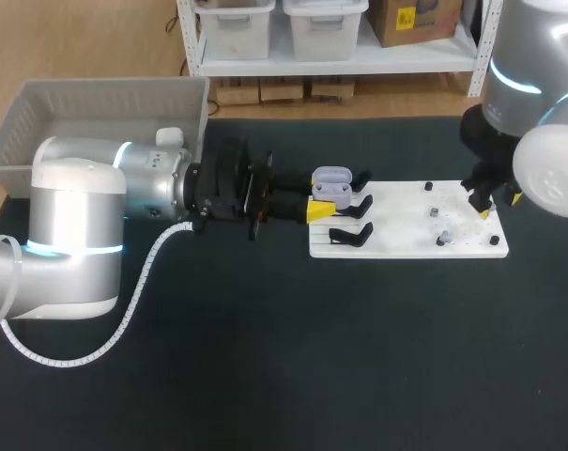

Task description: Pick up each earbud case from the left stands, insert the matching earbuds, close the lid, and place the case in the box.

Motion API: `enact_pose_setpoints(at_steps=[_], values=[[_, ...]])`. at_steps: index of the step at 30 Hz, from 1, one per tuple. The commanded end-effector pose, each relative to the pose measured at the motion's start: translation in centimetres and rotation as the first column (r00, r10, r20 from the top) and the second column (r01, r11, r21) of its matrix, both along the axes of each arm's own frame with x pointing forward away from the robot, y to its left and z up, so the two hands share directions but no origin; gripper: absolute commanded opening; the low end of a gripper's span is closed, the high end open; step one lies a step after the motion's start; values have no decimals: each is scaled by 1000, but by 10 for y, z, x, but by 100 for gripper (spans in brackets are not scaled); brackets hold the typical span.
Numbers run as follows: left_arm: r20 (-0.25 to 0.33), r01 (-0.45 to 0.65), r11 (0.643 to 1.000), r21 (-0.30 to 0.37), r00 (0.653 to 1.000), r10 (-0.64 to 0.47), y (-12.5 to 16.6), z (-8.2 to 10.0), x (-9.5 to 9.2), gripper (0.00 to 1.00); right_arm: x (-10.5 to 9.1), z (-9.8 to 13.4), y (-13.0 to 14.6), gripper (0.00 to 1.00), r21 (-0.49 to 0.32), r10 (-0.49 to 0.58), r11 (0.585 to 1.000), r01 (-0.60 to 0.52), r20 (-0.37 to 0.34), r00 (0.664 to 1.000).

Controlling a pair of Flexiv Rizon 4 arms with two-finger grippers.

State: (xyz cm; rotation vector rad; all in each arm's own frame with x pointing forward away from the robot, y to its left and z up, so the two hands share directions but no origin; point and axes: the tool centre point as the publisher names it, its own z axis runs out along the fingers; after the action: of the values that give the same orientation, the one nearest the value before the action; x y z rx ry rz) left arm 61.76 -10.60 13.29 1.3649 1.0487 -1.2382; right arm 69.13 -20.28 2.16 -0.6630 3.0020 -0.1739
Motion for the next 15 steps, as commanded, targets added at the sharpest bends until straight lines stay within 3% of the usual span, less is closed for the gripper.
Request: enact_pose_setpoints(at_steps=[1, 15], values=[[2, -5, 1000, -2, 1000, 5, 0, 0, -1, 0, 4, -5, 0, 49, -2, -6, 1000, 6, -4, 1000], [2, -5, 1000, -2, 1000, 5, 0, 0, -1, 0, 9, -10, -1, 43, -15, -19, 1000, 19, -6, 1000]])
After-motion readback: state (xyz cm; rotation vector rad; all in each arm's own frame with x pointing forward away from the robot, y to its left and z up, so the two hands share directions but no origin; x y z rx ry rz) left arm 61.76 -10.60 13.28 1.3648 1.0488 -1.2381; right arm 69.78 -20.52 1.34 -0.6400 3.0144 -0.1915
